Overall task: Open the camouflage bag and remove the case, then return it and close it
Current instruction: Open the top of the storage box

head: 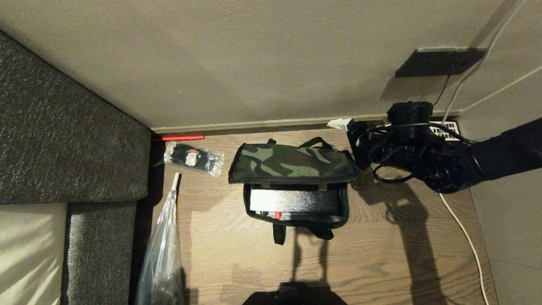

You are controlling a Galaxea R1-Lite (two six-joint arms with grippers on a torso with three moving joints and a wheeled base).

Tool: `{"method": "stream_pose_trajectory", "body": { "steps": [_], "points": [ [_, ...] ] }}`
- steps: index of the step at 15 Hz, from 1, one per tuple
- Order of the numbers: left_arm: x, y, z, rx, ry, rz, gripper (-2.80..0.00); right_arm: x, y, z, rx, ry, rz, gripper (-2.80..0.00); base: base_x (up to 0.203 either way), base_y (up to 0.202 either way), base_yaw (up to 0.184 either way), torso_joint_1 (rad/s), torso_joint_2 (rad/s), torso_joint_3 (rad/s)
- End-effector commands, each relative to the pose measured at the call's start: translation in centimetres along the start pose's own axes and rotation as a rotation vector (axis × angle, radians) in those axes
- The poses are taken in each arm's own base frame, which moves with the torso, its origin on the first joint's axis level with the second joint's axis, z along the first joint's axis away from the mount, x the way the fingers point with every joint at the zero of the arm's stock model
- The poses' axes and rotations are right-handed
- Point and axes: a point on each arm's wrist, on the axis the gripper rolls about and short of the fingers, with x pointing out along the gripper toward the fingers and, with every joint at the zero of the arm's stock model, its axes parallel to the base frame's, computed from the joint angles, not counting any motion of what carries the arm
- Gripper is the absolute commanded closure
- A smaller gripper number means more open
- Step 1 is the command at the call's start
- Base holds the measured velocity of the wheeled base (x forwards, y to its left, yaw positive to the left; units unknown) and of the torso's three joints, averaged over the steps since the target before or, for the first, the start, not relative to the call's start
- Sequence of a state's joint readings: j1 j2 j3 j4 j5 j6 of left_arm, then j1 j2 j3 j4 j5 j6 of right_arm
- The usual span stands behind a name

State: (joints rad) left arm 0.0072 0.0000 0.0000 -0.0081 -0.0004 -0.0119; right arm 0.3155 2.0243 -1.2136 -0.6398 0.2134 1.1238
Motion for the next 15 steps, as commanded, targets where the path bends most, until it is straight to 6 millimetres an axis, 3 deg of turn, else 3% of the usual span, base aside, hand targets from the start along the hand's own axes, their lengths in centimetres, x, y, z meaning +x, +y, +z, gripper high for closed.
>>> {"method": "stream_pose_trajectory", "body": {
  "steps": [1, 7, 15],
  "points": [
    [0.0, 0.0, 0.0, 0.000, 0.000, 0.001, 0.00, -0.8, 1.0, 1.1, -0.024, -0.033, 0.032, -2.80, 0.000, 0.000, 0.000, 0.000, 0.00, 0.000],
    [0.0, 0.0, 0.0, 0.000, 0.000, 0.001, 0.00, -2.1, 2.4, 2.1, -0.088, -0.071, 0.068, -2.80, 0.000, 0.000, 0.000, 0.000, 0.00, 0.000],
    [0.0, 0.0, 0.0, 0.000, 0.001, 0.001, 0.00, -2.9, 2.6, 3.0, -0.181, -0.134, 0.117, -2.80, 0.000, 0.000, 0.000, 0.000, 0.00, 0.000]
  ]
}}
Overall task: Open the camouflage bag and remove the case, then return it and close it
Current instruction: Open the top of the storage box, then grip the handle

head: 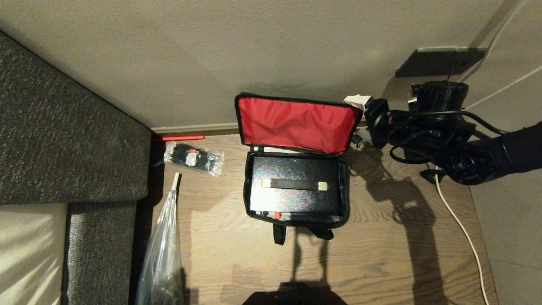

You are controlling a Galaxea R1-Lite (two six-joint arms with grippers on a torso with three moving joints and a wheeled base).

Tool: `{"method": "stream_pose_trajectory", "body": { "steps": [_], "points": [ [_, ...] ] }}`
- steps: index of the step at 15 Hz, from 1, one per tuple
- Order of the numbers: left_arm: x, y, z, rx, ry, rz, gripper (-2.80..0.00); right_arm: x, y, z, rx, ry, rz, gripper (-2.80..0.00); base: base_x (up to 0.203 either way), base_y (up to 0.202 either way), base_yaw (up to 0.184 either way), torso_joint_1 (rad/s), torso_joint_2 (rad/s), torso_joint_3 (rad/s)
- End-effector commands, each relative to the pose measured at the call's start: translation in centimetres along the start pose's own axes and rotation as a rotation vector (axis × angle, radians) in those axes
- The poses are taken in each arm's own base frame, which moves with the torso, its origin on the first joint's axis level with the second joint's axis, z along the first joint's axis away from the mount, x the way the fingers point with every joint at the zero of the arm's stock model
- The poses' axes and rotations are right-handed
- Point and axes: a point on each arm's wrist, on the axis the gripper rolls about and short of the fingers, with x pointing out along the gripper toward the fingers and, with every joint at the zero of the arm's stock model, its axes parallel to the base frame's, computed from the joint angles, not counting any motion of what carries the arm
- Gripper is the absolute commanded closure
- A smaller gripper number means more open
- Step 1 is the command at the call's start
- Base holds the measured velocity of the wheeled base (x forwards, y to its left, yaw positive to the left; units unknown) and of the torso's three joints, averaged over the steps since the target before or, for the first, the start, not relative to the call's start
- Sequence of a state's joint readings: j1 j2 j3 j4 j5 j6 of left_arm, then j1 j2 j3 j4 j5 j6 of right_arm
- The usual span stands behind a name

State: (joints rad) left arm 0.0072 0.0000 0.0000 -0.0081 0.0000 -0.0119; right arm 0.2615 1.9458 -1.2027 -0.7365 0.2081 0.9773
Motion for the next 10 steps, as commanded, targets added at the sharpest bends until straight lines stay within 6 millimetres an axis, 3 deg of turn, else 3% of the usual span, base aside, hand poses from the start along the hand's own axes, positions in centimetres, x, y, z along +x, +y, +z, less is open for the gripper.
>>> {"method": "stream_pose_trajectory", "body": {
  "steps": [1, 4, 6, 10],
  "points": [
    [0.0, 0.0, 0.0, 0.000, 0.000, 0.000, 0.00, -0.4, 0.2, 0.1, -0.012, -0.002, 0.005, -2.80, 0.000, 0.000, 0.000, 0.000, 0.00, 0.000],
    [0.0, 0.0, 0.0, 0.000, 0.002, 0.000, 0.00, -1.2, 0.5, 1.0, -0.083, -0.023, 0.012, -2.80, 0.000, 0.000, 0.000, 0.000, 0.00, 0.000],
    [0.0, 0.0, 0.0, 0.000, 0.000, 0.000, 0.00, -2.2, -0.4, 1.6, -0.182, -0.052, -0.004, -2.80, 0.000, 0.000, 0.000, 0.000, 0.00, 0.000],
    [0.0, 0.0, 0.0, 0.000, 0.001, 0.000, 0.00, -4.1, -0.2, 2.5, -0.217, -0.100, 0.016, -2.80, 0.000, 0.000, 0.000, 0.000, 0.00, 0.000]
  ]
}}
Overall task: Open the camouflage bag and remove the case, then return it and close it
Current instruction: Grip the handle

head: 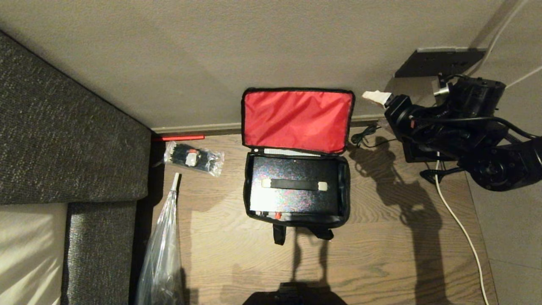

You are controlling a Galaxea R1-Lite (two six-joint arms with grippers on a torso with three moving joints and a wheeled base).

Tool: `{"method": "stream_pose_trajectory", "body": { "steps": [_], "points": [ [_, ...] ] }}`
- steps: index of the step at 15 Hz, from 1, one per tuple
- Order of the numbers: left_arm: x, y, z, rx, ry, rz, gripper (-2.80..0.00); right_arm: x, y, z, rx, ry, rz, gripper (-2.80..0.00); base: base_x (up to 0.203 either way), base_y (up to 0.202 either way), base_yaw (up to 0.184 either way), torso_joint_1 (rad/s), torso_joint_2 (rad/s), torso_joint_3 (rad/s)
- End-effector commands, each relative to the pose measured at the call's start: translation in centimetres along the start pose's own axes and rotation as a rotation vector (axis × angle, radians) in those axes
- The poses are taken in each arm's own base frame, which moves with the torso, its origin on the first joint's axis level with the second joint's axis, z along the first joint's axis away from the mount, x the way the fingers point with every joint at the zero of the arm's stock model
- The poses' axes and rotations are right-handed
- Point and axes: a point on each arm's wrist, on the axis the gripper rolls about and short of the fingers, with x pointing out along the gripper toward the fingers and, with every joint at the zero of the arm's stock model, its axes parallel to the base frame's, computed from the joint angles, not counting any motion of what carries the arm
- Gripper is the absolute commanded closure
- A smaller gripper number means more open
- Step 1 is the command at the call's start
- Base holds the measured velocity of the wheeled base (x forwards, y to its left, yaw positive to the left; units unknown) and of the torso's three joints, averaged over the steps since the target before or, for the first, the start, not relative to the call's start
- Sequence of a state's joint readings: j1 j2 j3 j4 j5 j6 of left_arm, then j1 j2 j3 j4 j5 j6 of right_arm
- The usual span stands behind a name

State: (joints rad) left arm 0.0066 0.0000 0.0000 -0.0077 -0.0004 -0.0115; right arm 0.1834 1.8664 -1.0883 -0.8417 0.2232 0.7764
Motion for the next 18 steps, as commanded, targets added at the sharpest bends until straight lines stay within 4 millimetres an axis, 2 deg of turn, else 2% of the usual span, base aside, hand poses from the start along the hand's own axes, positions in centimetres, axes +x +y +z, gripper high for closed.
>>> {"method": "stream_pose_trajectory", "body": {
  "steps": [1, 4, 5, 8, 11, 15, 18],
  "points": [
    [0.0, 0.0, 0.0, -0.001, 0.000, 0.001, 0.00, -1.6, 0.3, 0.2, 0.004, 0.004, -0.007, -2.80, 0.000, 0.000, 0.000, 0.000, 0.00, 0.000],
    [0.0, 0.0, 0.0, -0.001, 0.002, 0.002, 0.00, -4.3, 0.8, -0.4, 0.015, 0.049, -0.004, -2.80, 0.000, 0.000, 0.000, 0.000, 0.00, 0.000],
    [0.0, 0.0, 0.0, -0.001, 0.002, 0.002, 0.00, -5.2, 0.9, -0.7, 0.018, 0.078, 0.007, 0.00, 0.000, 0.000, 0.000, 0.000, 0.00, 0.000],
    [0.0, 0.0, 0.0, -0.001, 0.002, 0.002, 0.00, -8.0, 1.7, -1.2, 0.025, 0.164, 0.046, 0.00, 0.000, 0.000, 0.000, 0.000, 0.00, 0.000],
    [0.0, 0.0, 0.0, -0.001, 0.000, 0.001, 0.00, -11.3, 2.1, -1.9, -0.015, 0.254, 0.001, 0.00, 0.000, 0.000, 0.000, 0.000, 0.00, 0.000],
    [0.0, 0.0, 0.0, -0.001, 0.000, 0.001, 0.00, -19.0, 1.4, -4.9, -0.239, 0.381, -0.153, 0.00, 0.000, 0.000, 0.000, 0.000, 0.00, 0.000],
    [0.0, 0.0, 0.0, -0.001, 0.002, 0.002, 0.00, -25.2, 2.4, -5.5, -0.365, 0.270, -0.220, 0.00, 0.000, 0.000, 0.000, 0.000, 0.00, 0.000]
  ]
}}
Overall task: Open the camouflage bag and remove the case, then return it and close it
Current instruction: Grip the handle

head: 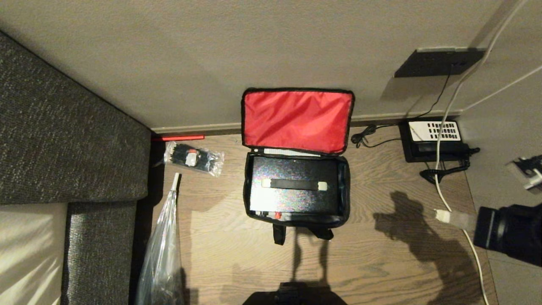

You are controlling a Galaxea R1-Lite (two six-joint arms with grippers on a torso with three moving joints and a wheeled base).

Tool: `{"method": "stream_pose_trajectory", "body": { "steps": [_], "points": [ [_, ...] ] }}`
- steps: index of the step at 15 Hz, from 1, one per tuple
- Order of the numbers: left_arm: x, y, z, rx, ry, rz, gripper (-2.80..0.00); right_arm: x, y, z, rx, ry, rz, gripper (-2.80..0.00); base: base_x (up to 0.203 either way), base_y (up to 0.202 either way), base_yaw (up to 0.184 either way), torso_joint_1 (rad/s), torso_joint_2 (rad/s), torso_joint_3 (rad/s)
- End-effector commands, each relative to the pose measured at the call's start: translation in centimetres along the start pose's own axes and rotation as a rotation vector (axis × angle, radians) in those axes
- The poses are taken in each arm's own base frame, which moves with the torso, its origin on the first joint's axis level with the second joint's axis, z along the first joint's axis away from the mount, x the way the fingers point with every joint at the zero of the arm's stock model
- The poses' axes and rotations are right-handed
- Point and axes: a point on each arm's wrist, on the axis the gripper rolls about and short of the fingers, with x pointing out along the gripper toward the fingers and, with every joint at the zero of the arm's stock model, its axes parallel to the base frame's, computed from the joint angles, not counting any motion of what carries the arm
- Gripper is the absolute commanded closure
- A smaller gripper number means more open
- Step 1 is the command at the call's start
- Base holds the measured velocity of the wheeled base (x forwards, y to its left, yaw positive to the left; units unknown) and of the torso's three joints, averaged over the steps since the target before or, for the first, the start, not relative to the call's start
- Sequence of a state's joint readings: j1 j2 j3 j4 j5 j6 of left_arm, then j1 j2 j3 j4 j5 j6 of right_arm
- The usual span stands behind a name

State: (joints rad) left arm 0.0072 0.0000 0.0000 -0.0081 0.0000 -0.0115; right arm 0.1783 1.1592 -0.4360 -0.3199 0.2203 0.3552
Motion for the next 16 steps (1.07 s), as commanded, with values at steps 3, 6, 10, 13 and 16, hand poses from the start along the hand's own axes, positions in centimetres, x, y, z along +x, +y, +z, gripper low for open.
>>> {"method": "stream_pose_trajectory", "body": {
  "steps": [3, 6, 10, 13, 16],
  "points": [
    [0.0, 0.0, 0.0, -0.001, 0.002, 0.000, 0.00, -10.2, 0.0, -5.2, -0.177, -0.189, -0.117, 0.00, 0.000, 0.000, 0.000, 0.000, 0.00, 0.000],
    [0.0, 0.0, 0.0, -0.001, 0.002, 0.000, 0.00, -12.3, -1.3, -10.5, -0.305, -0.200, -0.250, 0.00, 0.000, 0.000, 0.000, 0.000, 0.00, 0.000],
    [0.0, 0.0, 0.0, -0.001, 0.001, 0.000, 0.00, -11.4, -2.9, -14.4, -0.385, -0.327, -0.288, 0.00, 0.000, 0.000, 0.000, 0.000, 0.00, 0.000],
    [0.0, 0.0, 0.0, -0.001, 0.001, 0.000, 0.00, -12.0, -3.1, -15.8, -0.428, -0.441, -0.307, 0.00, 0.000, 0.000, 0.000, 0.000, 0.00, 0.000],
    [0.0, 0.0, 0.0, -0.001, 0.000, 0.000, 0.00, -12.1, -3.1, -16.1, -0.434, -0.460, -0.313, 0.00, 0.000, 0.000, 0.000, 0.000, 0.00, 0.000]
  ]
}}
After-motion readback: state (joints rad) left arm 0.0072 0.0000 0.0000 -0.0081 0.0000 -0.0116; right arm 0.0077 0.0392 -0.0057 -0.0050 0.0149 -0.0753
